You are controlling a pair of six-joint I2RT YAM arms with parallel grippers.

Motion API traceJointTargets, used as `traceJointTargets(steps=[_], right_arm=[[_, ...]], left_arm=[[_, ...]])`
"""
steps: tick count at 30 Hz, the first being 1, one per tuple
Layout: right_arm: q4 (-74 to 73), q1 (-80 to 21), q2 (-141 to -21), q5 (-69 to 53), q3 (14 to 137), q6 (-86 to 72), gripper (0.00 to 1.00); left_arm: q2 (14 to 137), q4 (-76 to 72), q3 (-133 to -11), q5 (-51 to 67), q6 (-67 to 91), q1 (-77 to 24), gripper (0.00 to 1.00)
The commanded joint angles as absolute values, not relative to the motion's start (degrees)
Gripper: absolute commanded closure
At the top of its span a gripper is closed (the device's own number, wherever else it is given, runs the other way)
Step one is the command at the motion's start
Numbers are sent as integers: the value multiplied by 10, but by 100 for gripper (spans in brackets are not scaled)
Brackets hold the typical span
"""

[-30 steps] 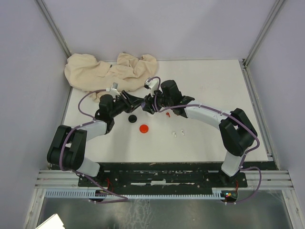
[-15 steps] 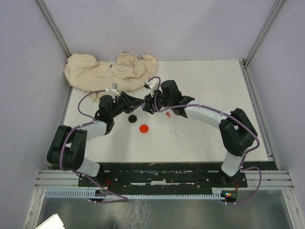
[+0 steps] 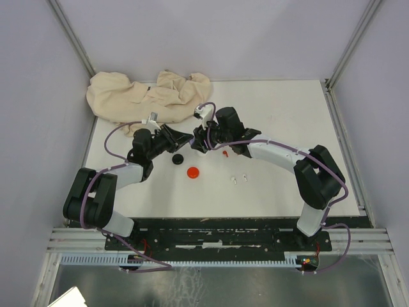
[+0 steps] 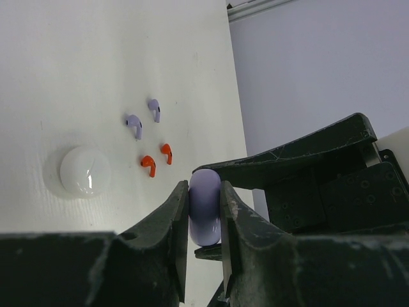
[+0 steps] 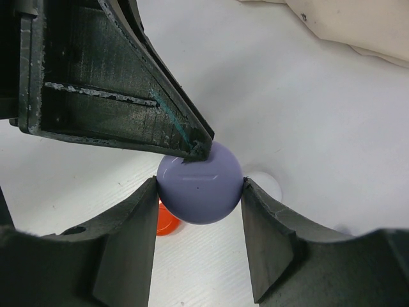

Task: Insert the wireless bluetooth earbuds into the charging case
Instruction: Open the charging case.

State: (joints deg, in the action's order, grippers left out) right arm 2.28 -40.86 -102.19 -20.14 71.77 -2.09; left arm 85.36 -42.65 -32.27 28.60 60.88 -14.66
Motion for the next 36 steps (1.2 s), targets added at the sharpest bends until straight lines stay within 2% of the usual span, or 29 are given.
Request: traceJointTargets(steps=[1, 6, 7, 8, 10, 16, 23, 28, 36], right_arm=[[48, -410, -1027, -205, 747, -29, 91], [42, -409, -1030, -205, 754, -34, 88], [41, -408, -1030, -204, 755, -36, 83], [38, -407, -1029, -204, 757, -39, 59], [39, -405, -1024, -202, 757, -43, 41], [49, -396, -975, -173, 733, -61, 20], [-12, -383, -924, -106, 743, -69, 12], [-106, -383, -936, -65, 789, -63, 11], [-129, -383, -956, -69, 783, -66, 11]], left_arm=[[846, -471, -319, 305, 625, -155, 79], [847, -476, -317, 304, 625, -157, 90], [847, -476, -317, 304, 625, -156, 93], [847, -476, -317, 302, 626, -156, 97], [848, -471, -319, 300, 622, -157, 97], [851, -448, -331, 291, 609, -156, 97], [861, -449, -342, 291, 611, -156, 97], [865, -456, -346, 293, 620, -155, 97], [869, -474, -353, 295, 637, -155, 97]])
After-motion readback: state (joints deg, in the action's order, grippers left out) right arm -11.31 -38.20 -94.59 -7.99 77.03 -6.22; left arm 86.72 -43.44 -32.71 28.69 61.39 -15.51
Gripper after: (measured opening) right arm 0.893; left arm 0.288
